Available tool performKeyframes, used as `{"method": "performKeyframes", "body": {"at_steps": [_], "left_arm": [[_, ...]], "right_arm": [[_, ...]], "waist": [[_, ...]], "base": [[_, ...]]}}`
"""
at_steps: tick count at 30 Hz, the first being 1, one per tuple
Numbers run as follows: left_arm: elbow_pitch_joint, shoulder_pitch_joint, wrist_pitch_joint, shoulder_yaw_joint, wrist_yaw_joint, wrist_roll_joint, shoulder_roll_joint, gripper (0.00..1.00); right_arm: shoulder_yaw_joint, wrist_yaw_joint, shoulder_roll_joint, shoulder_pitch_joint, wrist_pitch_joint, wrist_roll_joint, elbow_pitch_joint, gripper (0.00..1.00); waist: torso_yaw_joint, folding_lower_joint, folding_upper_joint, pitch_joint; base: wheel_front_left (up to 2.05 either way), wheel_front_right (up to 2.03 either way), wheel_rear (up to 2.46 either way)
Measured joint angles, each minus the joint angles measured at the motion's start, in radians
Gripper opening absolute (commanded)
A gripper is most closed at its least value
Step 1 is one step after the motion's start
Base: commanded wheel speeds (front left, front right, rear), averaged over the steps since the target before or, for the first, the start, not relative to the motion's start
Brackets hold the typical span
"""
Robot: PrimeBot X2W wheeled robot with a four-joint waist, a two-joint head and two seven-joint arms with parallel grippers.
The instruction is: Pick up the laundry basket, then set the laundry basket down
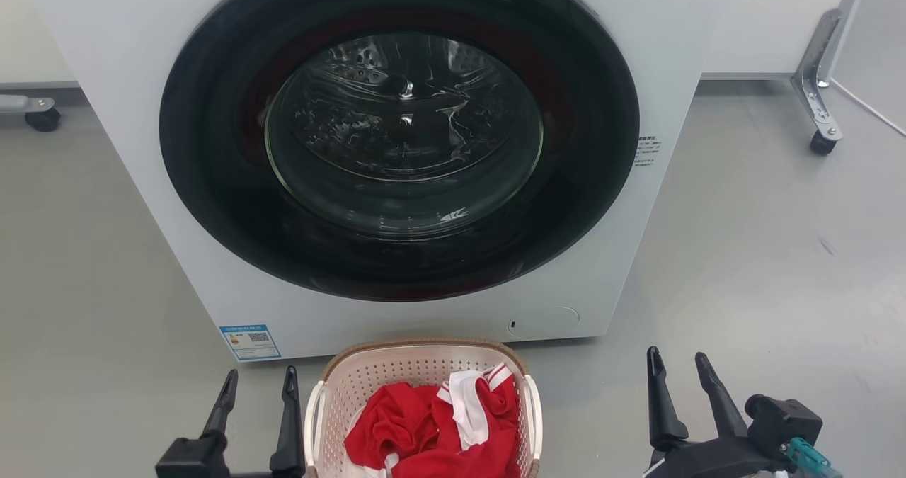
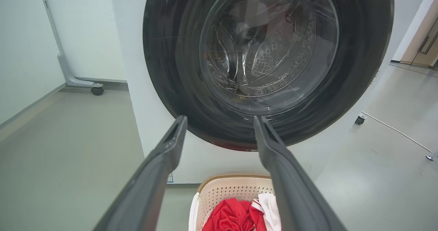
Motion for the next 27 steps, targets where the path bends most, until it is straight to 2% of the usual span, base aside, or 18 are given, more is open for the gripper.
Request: {"method": "performKeyframes", "body": {"at_steps": [13,27], "left_arm": [[-0.034,0.036,-0.052,-0.027,0.034,0.212,0.002,1.00],[-0.035,0.037,-0.052,-0.016,0.035,0.218,0.000,1.00]], "right_arm": [[0.053,-0.035,-0.002,0.000,-0.053,-0.196,-0.022,1.00],[0.051,-0.035,-0.002,0.001,-0.053,-0.215,-0.027,1.00]], "waist": [[0.000,0.0000,0.0000,-0.005],[0.000,0.0000,0.0000,0.000]], "base": [[0.00,0.00,0.00],[0.00,0.00,0.00]]}}
